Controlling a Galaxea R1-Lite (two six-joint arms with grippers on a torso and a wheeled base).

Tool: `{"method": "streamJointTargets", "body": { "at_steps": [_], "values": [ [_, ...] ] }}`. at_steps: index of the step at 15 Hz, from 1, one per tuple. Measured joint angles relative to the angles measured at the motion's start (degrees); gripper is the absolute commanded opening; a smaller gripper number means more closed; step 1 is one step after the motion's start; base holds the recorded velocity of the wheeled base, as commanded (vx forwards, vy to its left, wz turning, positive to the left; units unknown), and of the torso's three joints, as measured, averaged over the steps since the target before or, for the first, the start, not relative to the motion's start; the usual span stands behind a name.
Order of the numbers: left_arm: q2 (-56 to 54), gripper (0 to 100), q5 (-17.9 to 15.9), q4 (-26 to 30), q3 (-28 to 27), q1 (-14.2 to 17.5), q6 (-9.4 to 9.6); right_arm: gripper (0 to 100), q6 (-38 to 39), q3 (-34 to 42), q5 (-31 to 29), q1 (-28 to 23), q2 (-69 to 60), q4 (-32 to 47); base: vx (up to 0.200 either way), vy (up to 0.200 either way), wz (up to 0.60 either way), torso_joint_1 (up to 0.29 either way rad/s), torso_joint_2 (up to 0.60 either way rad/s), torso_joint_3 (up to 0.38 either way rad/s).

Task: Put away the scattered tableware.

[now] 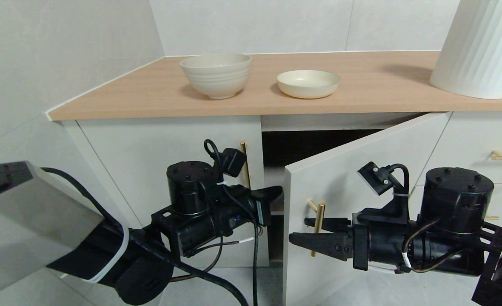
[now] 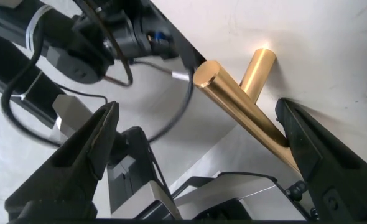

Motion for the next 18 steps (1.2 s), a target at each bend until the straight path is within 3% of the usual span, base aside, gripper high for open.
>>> {"method": "streamJointTargets", "body": {
  "at_steps": [9, 13, 18],
  "values": [
    [1.9, 0, -0.1, -4.7, 0.9, -3.9, -0.02, 100, -8.4, 0.7, 0.1, -7.5, -0.3, 0.0, 0.000, 0.000, 0.00, 0.000, 0.00, 0.000],
    [2.0, 0, -0.5, -4.6, 1.6, -4.6, 0.04, 100, -18.7, 3.5, -0.2, -9.2, -2.6, 0.7, 0.000, 0.000, 0.00, 0.000, 0.00, 0.000],
    [1.8, 0, -0.5, -4.4, 2.0, -4.8, 0.09, 100, -22.2, 5.5, -0.4, -9.3, -9.8, 8.1, 0.000, 0.000, 0.00, 0.000, 0.00, 0.000]
  ]
}}
